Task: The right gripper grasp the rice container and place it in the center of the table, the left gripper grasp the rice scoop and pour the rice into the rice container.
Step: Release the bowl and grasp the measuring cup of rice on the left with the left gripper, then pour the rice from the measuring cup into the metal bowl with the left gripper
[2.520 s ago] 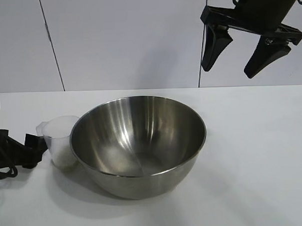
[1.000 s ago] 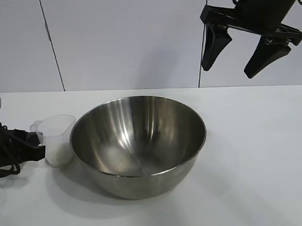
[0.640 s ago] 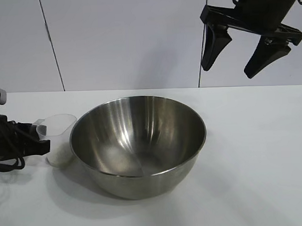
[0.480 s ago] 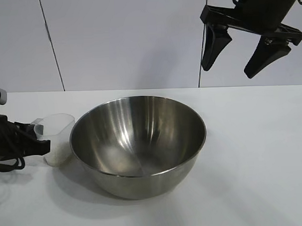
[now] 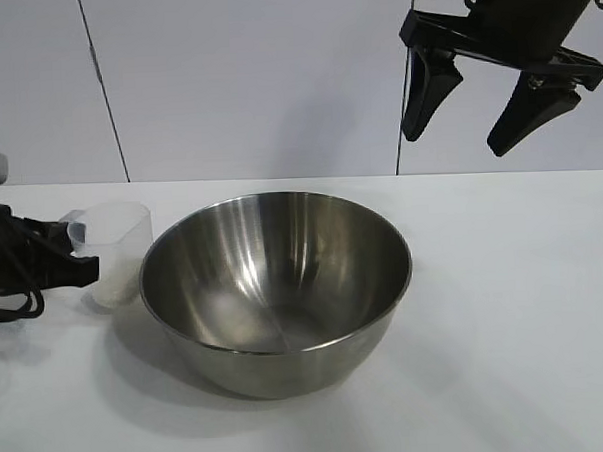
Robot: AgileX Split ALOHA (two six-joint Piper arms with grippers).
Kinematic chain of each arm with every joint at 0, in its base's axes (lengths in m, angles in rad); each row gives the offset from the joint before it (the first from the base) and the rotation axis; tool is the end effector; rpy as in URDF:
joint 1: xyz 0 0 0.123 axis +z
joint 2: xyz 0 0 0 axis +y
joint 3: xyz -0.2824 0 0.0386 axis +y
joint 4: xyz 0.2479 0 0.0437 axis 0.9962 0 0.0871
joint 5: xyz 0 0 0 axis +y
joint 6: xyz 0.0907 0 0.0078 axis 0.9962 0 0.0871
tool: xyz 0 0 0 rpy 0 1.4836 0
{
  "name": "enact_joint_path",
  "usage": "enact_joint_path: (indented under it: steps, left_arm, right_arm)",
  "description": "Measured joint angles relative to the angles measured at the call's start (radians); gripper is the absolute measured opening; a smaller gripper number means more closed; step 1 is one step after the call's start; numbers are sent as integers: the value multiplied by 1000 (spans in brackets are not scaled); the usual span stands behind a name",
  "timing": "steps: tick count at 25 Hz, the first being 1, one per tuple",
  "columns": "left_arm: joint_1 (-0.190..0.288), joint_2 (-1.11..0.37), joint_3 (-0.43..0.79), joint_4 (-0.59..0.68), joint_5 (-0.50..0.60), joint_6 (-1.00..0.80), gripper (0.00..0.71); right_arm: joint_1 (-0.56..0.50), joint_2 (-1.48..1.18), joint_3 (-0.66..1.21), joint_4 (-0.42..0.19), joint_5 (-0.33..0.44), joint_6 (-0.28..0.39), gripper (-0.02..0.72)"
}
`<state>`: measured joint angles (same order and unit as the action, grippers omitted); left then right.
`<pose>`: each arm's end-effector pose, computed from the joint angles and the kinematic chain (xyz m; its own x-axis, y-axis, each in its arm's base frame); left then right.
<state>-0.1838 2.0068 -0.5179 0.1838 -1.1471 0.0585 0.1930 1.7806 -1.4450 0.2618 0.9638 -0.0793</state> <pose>0.2969 -0.0706 0.0959 -0.2059 0.1730 -0.9631 0.3695 0.9251 0.0872 0.3668 0.0914 0.2680 -0.9299 -0.1098 -0.3509 -0.1971 0.9545 0.2238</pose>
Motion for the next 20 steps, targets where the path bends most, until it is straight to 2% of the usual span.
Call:
enact_joint_path:
  steps: [5, 11, 17, 20]
  left_arm:
    - [0, -101, 0, 25, 64, 71, 9]
    - [0, -209, -51, 142, 260, 104, 9]
    - [-1, -285, -124, 242, 389, 133, 9]
    - [-20, -294, -150, 269, 440, 189, 9]
  right_arm:
    - [0, 0, 0, 0, 0, 0, 578]
    - [0, 0, 0, 0, -2, 0, 578]
    - [0, 0, 0, 0, -2, 0, 578]
    - [0, 0, 0, 0, -1, 0, 578]
